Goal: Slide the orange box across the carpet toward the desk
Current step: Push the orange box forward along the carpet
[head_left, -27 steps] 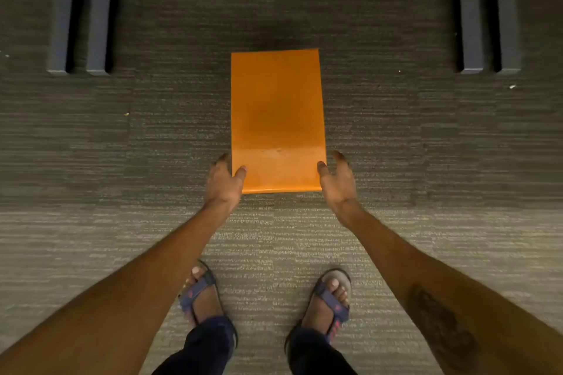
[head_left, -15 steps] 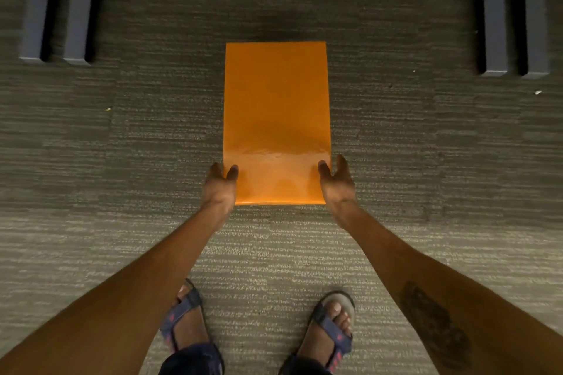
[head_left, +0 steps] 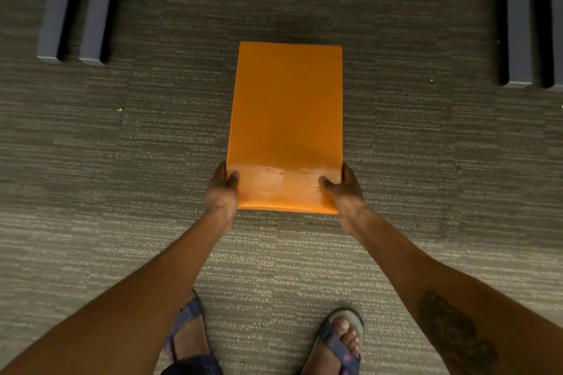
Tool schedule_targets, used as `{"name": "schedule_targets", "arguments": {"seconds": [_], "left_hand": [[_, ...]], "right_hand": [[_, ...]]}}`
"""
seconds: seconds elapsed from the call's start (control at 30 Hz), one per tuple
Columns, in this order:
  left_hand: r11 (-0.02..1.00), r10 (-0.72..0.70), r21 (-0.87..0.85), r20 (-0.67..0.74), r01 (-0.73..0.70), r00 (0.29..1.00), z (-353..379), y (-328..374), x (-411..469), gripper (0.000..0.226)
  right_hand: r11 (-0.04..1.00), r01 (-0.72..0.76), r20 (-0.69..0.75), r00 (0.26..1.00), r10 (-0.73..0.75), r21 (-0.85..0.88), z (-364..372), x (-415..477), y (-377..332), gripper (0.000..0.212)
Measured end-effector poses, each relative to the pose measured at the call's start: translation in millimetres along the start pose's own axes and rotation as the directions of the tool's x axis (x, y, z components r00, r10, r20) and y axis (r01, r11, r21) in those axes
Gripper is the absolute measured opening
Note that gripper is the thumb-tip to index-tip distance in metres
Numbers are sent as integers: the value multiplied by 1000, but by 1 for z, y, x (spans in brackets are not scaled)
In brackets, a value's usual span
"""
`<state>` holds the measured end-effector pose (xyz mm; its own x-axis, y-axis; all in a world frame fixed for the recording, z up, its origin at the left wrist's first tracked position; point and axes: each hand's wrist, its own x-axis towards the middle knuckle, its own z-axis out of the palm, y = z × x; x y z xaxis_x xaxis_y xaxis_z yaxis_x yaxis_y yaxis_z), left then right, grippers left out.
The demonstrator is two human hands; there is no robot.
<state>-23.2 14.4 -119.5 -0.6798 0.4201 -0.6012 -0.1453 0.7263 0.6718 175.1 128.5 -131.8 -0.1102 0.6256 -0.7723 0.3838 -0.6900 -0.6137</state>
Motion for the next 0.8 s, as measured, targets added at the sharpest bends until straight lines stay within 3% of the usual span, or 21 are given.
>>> {"name": "schedule_targets", "arguments": {"seconds": [0.23,0.4,0.53,0.7,0.8], "left_hand": [[996,30,-78,-59,-34,998,-21,13,-6,21],[990,75,-115,-86,-84,993,-45,27,0,36],[992,99,-69,-132,-109,986,-56,38,36,32],[973,208,-77,-101,-216,973,-72,28,63,28],[956,275,-66,-151,-287,950,-78,35,68,35]], "right_hand": [[998,64,35,997,-63,-12,9,-20,-20,45],[990,140,42,989,-139,-21,30,-26,-45,45],[978,203,94,974,-207,50,54,-15,-67,44],[964,245,20,969,-248,101,87,-3,-75,43],[969,228,27,972,-232,97,95,1,-82,49]]}}
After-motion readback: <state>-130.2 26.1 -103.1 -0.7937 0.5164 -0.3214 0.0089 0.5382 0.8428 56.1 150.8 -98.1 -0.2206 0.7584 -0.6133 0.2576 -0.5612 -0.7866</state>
